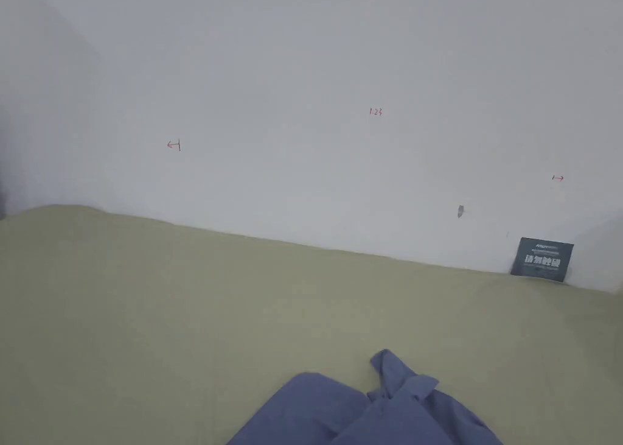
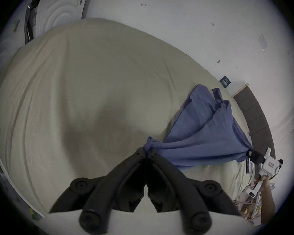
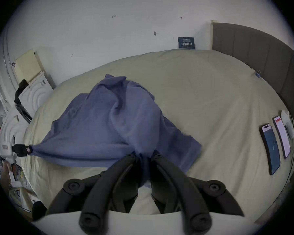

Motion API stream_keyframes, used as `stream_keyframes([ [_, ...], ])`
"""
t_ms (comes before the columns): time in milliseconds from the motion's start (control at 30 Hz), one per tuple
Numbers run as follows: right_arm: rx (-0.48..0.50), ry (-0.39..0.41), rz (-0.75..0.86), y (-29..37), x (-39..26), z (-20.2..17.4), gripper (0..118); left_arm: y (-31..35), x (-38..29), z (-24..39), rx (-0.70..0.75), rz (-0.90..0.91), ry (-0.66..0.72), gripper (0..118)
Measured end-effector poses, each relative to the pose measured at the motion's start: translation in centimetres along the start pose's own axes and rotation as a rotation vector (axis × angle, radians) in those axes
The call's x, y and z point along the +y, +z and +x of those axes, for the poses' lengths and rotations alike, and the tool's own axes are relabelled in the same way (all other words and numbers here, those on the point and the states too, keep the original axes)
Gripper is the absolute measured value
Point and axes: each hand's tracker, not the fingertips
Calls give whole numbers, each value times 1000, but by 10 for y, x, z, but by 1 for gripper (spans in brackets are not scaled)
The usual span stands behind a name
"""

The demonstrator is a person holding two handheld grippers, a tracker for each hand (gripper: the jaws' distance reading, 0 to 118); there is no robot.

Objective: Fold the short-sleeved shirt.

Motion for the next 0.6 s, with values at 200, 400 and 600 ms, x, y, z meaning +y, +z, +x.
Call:
stream_keyframes([
  [200, -24, 8, 83, 24, 10, -6, 108, 17, -6, 11, 35, 68, 11, 112],
  [400, -52, 93, 307, 77, 18, -29, 111, 73, 4, 43, -89, 377, -79, 113],
  [600, -86, 173, 326, 102, 9, -59, 10, 85, -10, 92, 8, 350, -382, 0],
])
